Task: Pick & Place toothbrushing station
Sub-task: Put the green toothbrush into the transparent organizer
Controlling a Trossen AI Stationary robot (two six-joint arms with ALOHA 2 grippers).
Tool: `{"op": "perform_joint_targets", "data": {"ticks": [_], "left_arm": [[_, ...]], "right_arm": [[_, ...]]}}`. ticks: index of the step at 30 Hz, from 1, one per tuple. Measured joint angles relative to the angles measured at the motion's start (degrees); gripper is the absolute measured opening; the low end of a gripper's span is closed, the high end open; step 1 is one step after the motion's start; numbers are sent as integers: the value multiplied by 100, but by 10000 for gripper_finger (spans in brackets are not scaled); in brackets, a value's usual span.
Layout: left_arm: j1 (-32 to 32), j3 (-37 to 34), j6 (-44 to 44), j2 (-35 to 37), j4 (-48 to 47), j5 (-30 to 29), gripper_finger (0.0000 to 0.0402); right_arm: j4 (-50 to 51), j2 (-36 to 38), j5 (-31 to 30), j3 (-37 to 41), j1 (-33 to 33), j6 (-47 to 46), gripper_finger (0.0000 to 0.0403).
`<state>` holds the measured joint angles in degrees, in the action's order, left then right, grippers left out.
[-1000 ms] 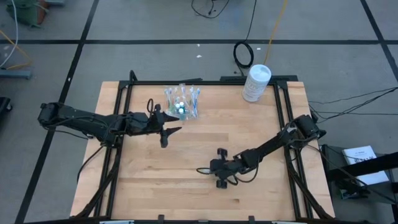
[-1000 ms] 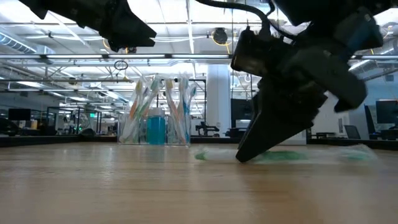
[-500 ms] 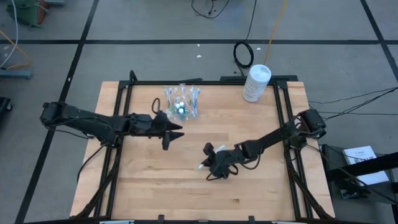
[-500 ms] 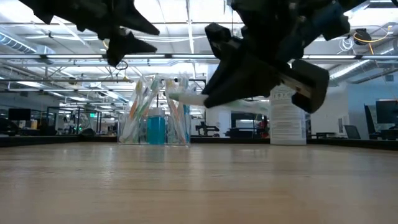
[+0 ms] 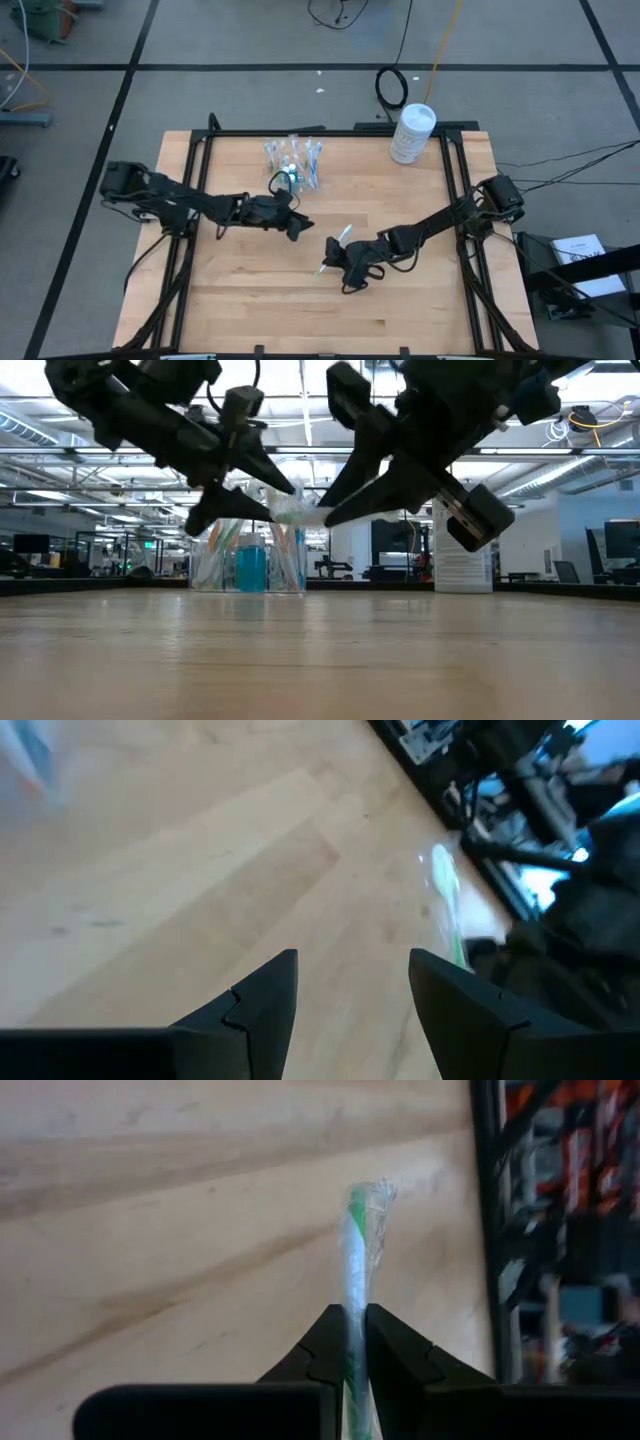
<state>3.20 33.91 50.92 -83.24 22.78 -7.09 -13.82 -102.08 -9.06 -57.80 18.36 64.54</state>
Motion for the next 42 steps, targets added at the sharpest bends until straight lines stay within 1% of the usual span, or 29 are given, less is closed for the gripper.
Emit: {"op": "perform_joint_targets", "data": {"ticks": [5, 9, 12, 15, 19, 24, 26, 30, 34, 38, 40, 42], "left_arm": [[17, 0, 512, -628, 1036, 241, 198], [124, 9, 503, -1050, 1912, 539, 198], [254, 85, 467, -1310, 2241, 612, 198], [393, 260, 446, -1515, 2255, 645, 198], [537, 546, 77, -1740, 2238, 1008, 198], [644, 882, -535, -1806, 2251, 1334, 198], [662, 919, -679, -1806, 2276, 1432, 198], [655, 951, -693, -1803, 2331, 1591, 198], [651, 953, -543, -1805, 2157, 1489, 198], [651, 955, -362, -1797, 2088, 1479, 198], [650, 957, -322, -1797, 2125, 1482, 198], [651, 958, -306, -1797, 2205, 1481, 194]], "right_arm": [[-289, 4, 32, -4, 206, 723, 18], [-259, 4, 31, -4, 308, 830, 18], [-297, 4, 31, -4, 348, 954, 18], [-503, 4, 40, -4, 355, 970, 18], [-518, 4, 52, -7, 346, 968, 18], [-650, 4, 611, -7, 350, 936, 18], [-753, 4, 651, -7, 371, 977, 18], [-912, 4, 619, -7, 467, 1041, 18], [-1185, 4, 623, -7, 581, 1220, 18], [-1250, 4, 599, -5, 654, 1322, 18], [-1296, 4, 555, -2, 676, 1468, 18], [-1294, 4, 368, -2, 687, 1611, 18]]}}
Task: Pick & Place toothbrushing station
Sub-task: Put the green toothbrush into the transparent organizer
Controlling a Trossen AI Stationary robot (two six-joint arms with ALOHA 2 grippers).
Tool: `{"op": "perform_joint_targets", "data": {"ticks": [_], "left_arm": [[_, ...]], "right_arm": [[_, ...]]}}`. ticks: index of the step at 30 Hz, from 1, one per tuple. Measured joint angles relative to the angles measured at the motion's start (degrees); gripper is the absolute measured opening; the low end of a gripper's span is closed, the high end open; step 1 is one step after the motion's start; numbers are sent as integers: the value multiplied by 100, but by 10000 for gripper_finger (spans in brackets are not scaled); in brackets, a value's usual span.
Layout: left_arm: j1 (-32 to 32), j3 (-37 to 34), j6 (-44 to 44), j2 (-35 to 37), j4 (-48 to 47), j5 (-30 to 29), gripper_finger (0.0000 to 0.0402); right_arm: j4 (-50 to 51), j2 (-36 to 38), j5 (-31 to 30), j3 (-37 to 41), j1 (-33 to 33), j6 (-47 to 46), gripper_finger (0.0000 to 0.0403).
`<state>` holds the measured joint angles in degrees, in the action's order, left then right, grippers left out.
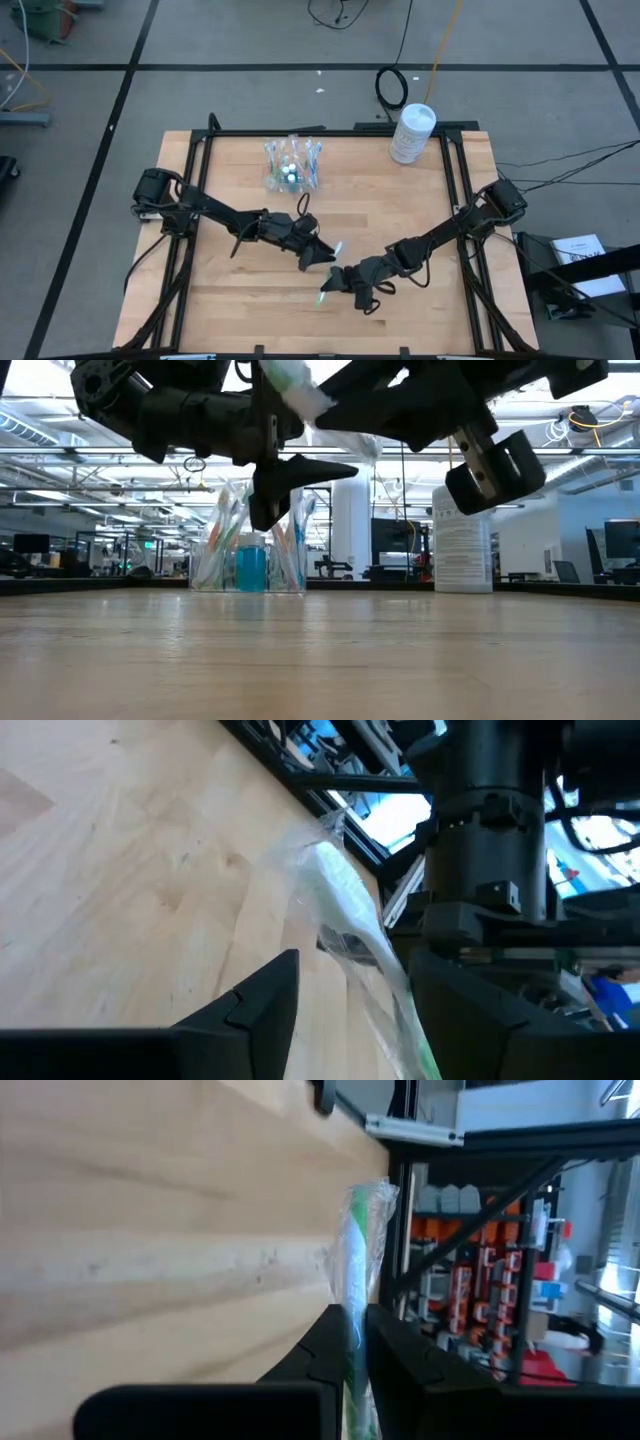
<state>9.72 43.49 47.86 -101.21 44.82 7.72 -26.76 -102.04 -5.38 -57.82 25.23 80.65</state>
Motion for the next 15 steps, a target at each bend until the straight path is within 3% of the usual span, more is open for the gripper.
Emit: {"op": "perform_joint_targets", "data": {"ticks": [5, 15], "left_arm": [[-39, 9, 74, 2, 50, -29, 152], [-171, 8, -16, 2, 317, 177, 52]], "right_arm": [[-2, -2, -509, 2, 1, 402, 18], [-40, -2, -523, 2, -81, 142, 37]]}}
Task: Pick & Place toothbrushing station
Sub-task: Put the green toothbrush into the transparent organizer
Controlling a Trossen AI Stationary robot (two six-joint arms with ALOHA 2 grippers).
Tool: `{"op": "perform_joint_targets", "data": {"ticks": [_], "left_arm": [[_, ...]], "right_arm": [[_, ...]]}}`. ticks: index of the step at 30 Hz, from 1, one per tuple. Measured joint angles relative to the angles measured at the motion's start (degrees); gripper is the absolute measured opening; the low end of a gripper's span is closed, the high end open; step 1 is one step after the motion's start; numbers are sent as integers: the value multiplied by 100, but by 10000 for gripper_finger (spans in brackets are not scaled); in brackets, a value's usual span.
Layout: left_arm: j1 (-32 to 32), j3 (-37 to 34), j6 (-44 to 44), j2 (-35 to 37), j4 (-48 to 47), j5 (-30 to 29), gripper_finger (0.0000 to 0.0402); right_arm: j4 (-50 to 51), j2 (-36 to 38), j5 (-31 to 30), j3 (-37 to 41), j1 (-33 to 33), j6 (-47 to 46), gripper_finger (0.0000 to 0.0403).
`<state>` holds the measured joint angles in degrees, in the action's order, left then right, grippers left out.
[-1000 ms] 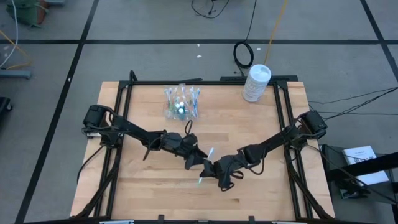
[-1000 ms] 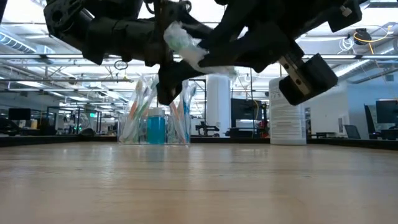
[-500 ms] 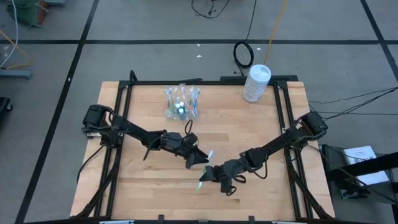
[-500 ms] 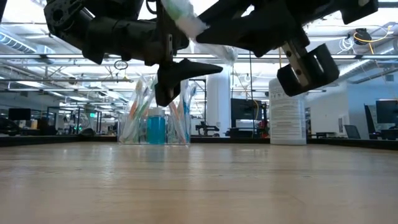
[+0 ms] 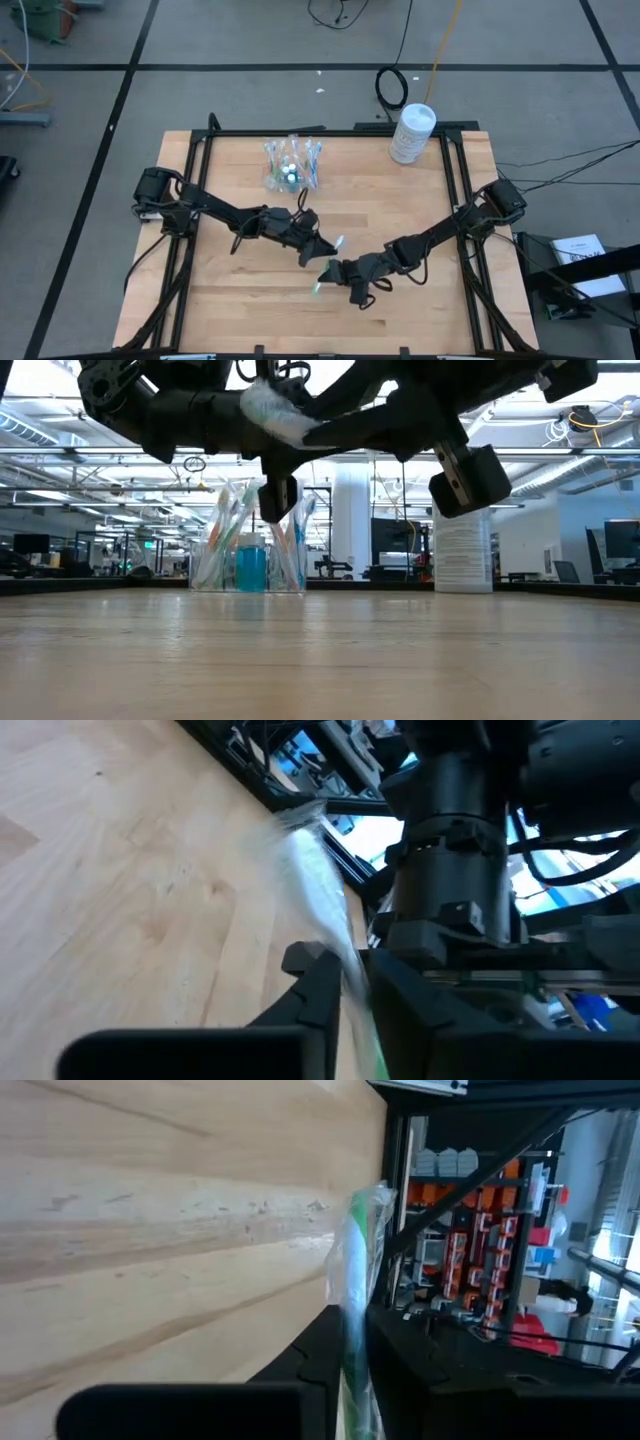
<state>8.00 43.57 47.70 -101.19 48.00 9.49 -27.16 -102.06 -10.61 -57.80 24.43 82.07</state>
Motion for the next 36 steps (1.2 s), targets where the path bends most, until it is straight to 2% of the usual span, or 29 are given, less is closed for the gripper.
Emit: {"op": "perform_joint_targets", "data": {"ticks": [7, 12, 15, 20, 26, 30, 33, 36], "left_arm": [[-51, -17, -218, -25, -113, 43, 7], [-165, -13, -310, 5, -48, 520, 11], [-246, -12, -383, 5, -71, 552, 10], [-415, -11, -457, 5, -81, 647, 7], [-720, -11, -587, 7, -143, 1050, 12], [-879, -11, -854, 25, -147, 1151, 5], [-949, -11, -1130, 180, -254, 1149, 16], [-973, -11, -1514, 488, -664, 1103, 18]], "right_arm": [[-93, 15, 20, -13, 4, -339, 37], [-35, 4, 12, -11, 7, -784, 41], [-61, 4, 9, -11, 7, -966, 50], [-256, 4, -2, -11, 7, -1417, 73], [-404, 4, -53, -9, 7, -2054, 107], [-497, 12, -623, -9, 18, -2387, 120], [-312, 156, -1198, -4, 39, -2714, 122], [36, 406, -1336, -7, -5, -3241, 120]]}}
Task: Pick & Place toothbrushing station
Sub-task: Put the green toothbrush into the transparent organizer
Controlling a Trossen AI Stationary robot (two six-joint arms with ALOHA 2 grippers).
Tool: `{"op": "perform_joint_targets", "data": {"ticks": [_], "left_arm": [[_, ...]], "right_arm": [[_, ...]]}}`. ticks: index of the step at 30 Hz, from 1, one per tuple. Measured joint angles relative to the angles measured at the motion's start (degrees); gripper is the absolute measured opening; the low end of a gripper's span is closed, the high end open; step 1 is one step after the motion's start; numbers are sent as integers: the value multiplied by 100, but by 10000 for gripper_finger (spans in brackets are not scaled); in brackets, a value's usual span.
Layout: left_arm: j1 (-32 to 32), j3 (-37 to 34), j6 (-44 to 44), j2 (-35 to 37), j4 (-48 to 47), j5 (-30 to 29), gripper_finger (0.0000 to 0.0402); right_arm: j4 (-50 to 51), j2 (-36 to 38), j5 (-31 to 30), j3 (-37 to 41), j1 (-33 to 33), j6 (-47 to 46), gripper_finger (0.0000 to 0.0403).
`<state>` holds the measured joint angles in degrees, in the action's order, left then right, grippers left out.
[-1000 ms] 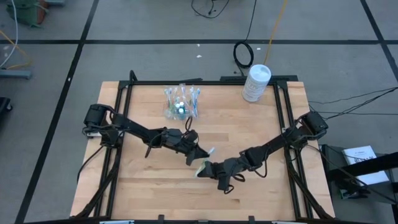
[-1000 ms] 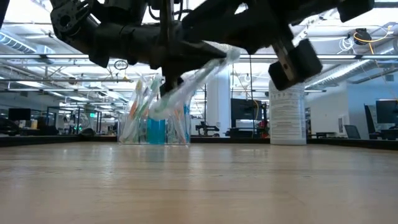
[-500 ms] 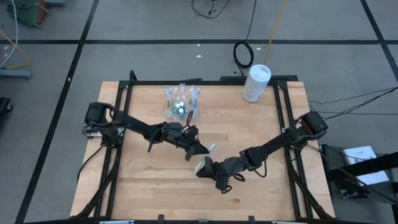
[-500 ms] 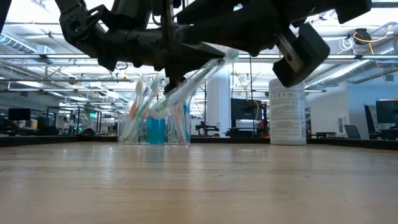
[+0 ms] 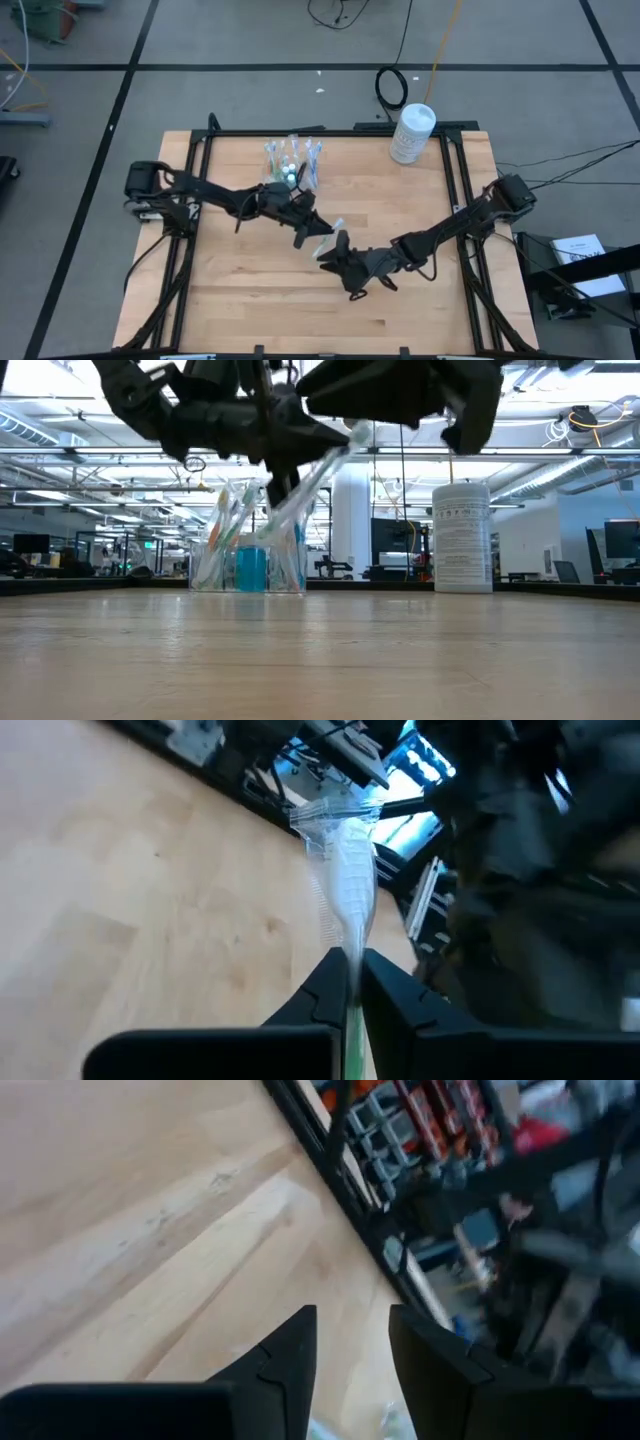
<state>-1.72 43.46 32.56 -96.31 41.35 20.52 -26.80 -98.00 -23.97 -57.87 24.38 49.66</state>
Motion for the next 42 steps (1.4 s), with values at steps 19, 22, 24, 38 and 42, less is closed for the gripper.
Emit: {"op": "perform_joint_targets", "data": {"ticks": [19, 22, 24, 38, 42], "left_arm": [[1035, 2, -2803, 2265, -1118, -3157, 20], [1163, 2, -3088, 2277, -917, -3158, 18], [1208, 2, -3168, 2277, -893, -3160, 9], [1224, 2, -3175, 2277, -921, -2866, 6], [1225, 2, -3146, 2277, -955, -2846, 21]], "right_arm": [[629, 731, 11, 2, -662, -3576, 108], [389, 711, 15, 7, -891, -4354, 105], [266, 722, 14, -4, -1031, -4815, 105], [-363, 687, 1394, 4, -1311, -4963, 109], [-313, 687, 1397, 4, -1311, -5026, 109]]}}
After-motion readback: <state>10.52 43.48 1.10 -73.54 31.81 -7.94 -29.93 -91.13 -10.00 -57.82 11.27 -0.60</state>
